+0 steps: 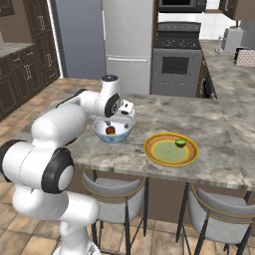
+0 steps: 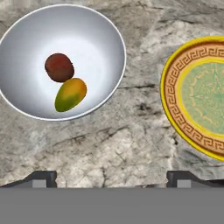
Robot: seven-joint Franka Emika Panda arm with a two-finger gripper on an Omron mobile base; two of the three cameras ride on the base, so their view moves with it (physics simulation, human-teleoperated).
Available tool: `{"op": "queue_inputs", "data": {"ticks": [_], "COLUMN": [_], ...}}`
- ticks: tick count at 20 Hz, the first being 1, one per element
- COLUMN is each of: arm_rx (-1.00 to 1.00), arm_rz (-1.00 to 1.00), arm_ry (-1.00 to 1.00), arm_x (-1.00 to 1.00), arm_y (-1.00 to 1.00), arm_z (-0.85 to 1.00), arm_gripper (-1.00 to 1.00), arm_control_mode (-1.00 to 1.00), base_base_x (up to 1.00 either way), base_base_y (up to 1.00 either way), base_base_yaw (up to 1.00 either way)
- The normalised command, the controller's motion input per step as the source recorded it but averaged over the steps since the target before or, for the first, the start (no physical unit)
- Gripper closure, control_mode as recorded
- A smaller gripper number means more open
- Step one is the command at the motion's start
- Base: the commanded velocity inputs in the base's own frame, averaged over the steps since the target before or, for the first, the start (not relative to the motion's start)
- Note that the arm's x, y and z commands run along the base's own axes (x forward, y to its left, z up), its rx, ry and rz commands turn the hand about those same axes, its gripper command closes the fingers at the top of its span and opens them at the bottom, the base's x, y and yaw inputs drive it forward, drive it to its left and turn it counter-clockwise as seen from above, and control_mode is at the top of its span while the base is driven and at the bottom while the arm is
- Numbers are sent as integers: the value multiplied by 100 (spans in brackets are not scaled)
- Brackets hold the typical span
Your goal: Take the fruits from the plate on the dining counter and place two fruits in each bowl.
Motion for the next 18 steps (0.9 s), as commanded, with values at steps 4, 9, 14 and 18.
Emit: {"op": "queue_inputs", "data": {"ticks": [4,9,14,18], "arm_rx": [0,0,0,0], "arm_rz": [-21,-21,-20,-13], "arm_ry": [1,2,0,0], "arm_x": [0,0,0,0], "arm_y": [-98,-85,-81,-76], "arm_z": [0,0,0,0], "arm_gripper": [-100,-100,-100,-100], "arm_control_mode": [-100,-100,-100,-100], "base_base_x": [0,0,0,0], "base_base_y": [0,0,0,0], "base_base_yaw": [0,0,0,0]}}
